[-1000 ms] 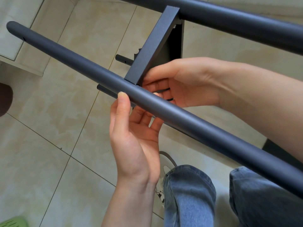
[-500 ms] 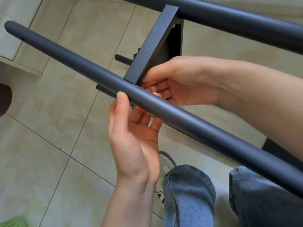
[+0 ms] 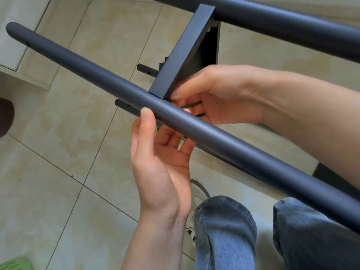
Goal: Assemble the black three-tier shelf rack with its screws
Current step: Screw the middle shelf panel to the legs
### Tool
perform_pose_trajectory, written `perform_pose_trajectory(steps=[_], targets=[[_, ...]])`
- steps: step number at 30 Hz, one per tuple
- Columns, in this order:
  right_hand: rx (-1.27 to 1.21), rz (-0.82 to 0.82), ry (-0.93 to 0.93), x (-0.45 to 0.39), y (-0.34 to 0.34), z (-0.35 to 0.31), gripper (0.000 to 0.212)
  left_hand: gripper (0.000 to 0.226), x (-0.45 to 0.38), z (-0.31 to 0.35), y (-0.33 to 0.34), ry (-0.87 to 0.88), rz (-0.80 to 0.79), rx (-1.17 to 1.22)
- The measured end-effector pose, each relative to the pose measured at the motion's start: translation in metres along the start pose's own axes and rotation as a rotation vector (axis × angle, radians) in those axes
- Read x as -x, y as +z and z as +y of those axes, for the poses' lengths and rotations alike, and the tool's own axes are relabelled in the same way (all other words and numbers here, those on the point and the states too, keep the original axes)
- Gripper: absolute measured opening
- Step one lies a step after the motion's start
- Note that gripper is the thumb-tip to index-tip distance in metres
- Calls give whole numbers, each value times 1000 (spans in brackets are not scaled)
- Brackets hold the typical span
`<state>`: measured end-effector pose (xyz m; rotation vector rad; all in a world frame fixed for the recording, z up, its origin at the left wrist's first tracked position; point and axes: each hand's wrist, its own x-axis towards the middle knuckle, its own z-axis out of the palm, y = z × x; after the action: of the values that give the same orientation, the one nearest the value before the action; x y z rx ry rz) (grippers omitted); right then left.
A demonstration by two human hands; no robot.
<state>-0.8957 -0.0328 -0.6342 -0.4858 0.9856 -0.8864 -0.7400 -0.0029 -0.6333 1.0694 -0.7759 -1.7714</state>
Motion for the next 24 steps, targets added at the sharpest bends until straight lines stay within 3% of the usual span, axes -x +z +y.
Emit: perform_pose_trajectory(steps=[17, 24], targets=[[71, 23, -22, 2, -3, -2, 6, 40, 0, -1, -1, -7, 2, 6], [27, 31, 53, 1, 2, -1, 13, 36, 1, -1, -1, -4, 16, -3]])
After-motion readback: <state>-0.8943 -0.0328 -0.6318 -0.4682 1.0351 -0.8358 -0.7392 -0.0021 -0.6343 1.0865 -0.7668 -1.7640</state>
